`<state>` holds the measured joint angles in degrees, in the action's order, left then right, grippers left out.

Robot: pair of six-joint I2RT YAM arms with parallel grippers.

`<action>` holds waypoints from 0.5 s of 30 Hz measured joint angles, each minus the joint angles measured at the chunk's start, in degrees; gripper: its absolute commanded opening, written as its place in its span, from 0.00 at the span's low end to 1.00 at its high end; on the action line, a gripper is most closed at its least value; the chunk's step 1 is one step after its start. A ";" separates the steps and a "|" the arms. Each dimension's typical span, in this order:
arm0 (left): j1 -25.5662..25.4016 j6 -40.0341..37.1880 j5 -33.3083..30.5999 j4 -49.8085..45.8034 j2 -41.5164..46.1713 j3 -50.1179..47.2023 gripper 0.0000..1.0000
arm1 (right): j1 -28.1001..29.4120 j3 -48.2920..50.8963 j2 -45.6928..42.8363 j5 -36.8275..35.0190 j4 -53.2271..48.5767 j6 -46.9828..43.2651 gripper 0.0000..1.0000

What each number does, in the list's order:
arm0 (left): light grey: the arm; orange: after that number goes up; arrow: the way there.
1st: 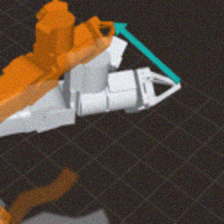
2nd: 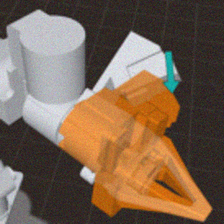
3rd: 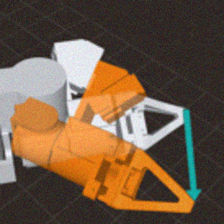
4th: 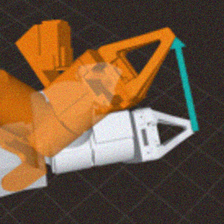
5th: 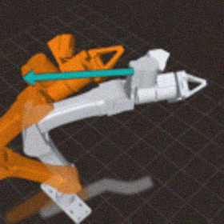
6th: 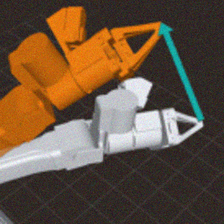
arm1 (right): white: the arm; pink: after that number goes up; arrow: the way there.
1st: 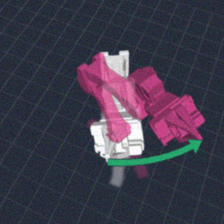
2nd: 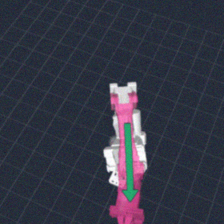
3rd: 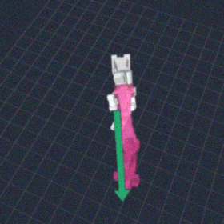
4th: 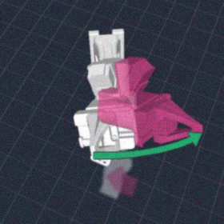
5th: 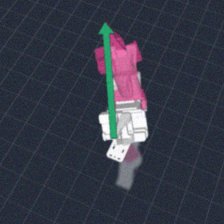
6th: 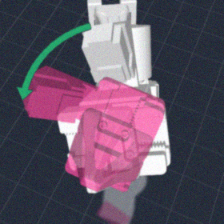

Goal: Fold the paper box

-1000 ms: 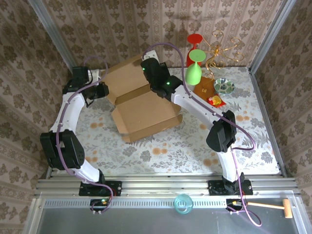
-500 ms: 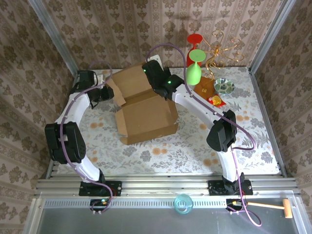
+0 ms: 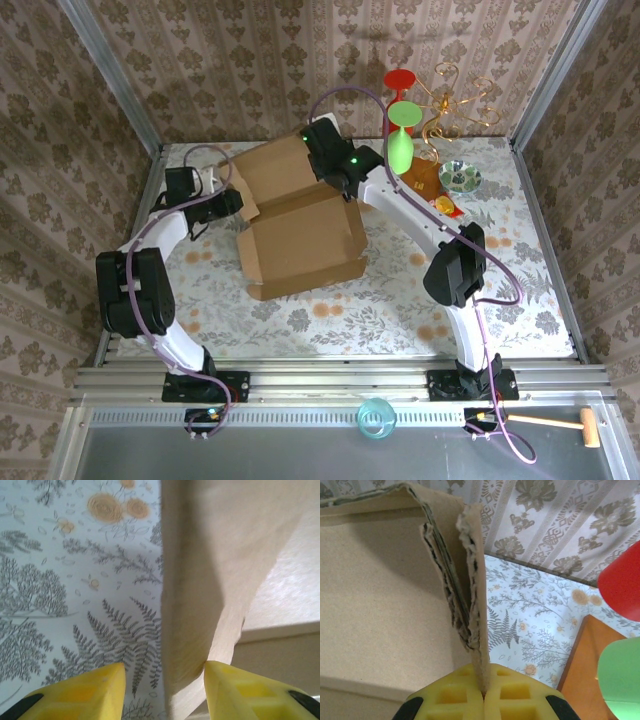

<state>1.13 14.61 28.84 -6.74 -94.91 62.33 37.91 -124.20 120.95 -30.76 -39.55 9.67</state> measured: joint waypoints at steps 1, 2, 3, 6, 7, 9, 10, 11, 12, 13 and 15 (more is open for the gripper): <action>0.02 0.09 0.17 1.01 -0.09 0.00 0.45 | -0.04 -0.50 0.24 0.55 -0.66 0.22 0.00; 0.04 0.20 0.17 1.77 -0.22 0.02 0.45 | -0.04 -0.87 0.39 0.98 -1.05 0.48 0.00; 0.04 0.24 0.15 2.49 -0.48 0.07 0.45 | -0.04 -1.36 0.63 1.40 -1.51 0.68 0.00; 0.02 0.24 -0.33 3.34 -2.08 0.76 0.43 | -0.04 -2.32 1.31 2.49 -2.71 1.09 0.00; -0.04 0.22 -0.70 3.39 -2.73 1.03 0.41 | -0.04 -2.56 1.53 2.80 -2.99 1.22 0.00; -0.28 0.24 -1.64 3.26 -3.78 1.44 0.33 | -0.04 -2.91 2.08 3.17 -3.50 1.40 0.00; -0.44 0.13 -2.16 2.95 -4.42 1.86 0.30 | -0.04 -3.15 2.45 3.37 -3.80 1.55 0.00; -0.68 -0.07 -2.62 2.78 -4.83 2.16 0.26 | -0.07 -3.39 2.75 3.52 -4.11 1.73 0.00; -0.96 -0.22 -3.43 2.38 -5.25 2.58 0.22 | -0.07 -3.58 3.13 3.80 -4.44 2.01 0.00; -1.27 -0.35 -4.24 2.25 -5.51 2.80 0.18 | -0.07 -3.80 3.45 3.91 -4.68 2.23 0.00; -1.92 -0.57 -6.58 1.81 -5.64 2.89 0.11 | -0.11 -4.46 4.00 3.89 -5.60 2.71 0.00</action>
<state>-0.80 14.04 22.26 -4.93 -100.55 65.21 37.80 -128.66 124.95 -26.87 -45.15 12.38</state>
